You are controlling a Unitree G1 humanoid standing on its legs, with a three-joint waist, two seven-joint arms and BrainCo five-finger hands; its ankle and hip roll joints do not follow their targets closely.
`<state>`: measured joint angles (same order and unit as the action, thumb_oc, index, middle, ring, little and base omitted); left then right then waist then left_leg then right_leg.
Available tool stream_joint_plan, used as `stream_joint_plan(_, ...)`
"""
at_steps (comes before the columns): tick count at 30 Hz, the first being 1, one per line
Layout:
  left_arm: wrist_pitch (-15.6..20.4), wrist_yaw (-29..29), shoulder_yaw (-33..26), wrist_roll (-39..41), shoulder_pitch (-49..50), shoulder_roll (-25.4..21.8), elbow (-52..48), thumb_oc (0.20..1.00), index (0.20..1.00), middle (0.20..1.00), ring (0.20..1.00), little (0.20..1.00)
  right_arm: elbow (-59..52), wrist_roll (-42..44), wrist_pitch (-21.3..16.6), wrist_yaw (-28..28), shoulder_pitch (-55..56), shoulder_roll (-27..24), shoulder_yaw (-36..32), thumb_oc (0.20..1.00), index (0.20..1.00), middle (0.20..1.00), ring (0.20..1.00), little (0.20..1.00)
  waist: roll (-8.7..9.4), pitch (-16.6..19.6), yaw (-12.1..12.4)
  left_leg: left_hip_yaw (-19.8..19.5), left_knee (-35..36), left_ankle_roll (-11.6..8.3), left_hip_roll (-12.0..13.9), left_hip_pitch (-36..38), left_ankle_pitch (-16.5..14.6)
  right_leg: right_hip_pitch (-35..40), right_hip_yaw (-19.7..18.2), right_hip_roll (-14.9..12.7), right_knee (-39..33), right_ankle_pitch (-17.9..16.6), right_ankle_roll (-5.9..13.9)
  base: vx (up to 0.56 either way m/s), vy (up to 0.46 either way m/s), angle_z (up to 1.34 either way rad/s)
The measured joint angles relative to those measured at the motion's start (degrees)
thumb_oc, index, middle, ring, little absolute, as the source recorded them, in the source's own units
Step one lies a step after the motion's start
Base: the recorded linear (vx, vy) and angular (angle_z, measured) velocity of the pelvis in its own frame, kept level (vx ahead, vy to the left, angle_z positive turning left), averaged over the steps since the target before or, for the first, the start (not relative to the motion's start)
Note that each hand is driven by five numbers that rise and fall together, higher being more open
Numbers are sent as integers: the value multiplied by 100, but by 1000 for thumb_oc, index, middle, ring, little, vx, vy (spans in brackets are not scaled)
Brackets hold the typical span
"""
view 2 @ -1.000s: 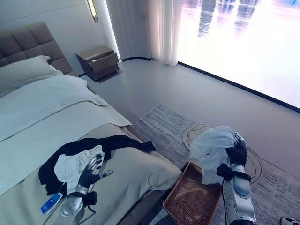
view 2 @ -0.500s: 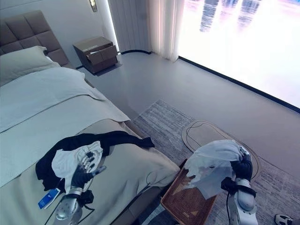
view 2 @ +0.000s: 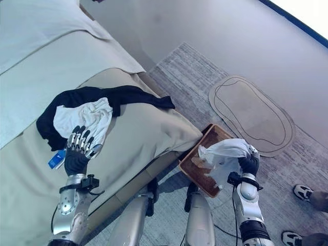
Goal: Pick up clothes into the bucket
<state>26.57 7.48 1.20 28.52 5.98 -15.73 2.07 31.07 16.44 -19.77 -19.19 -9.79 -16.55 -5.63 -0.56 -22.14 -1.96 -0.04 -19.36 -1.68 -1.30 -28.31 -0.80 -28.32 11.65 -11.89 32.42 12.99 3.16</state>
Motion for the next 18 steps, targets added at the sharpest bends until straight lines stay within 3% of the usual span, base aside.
stream_joint_plan(8, 34, 116, 352, 174, -78, -180, -360, 1000, 1000, 1000, 1000, 1000, 668, -3, 42, -431, -849, -346, 260, 200, 200, 200, 200, 200, -7, -75, 143, -8, -855, 20, 27, -1193, -141, -1170, -102, -56, 837, 147, -114, -32, 6, 0)
stream_joint_plan(18, 43, 273, 629, 225, -108, -451, -373, 1000, 1000, 1000, 1000, 1000, 2477, 144, 106, -702, -1891, -499, 432, 200, 200, 200, 200, 200, -13, -81, 204, -17, -1217, 39, 1, -1630, -180, -1596, -114, -130, 1209, 232, -176, -2, 2, 2)
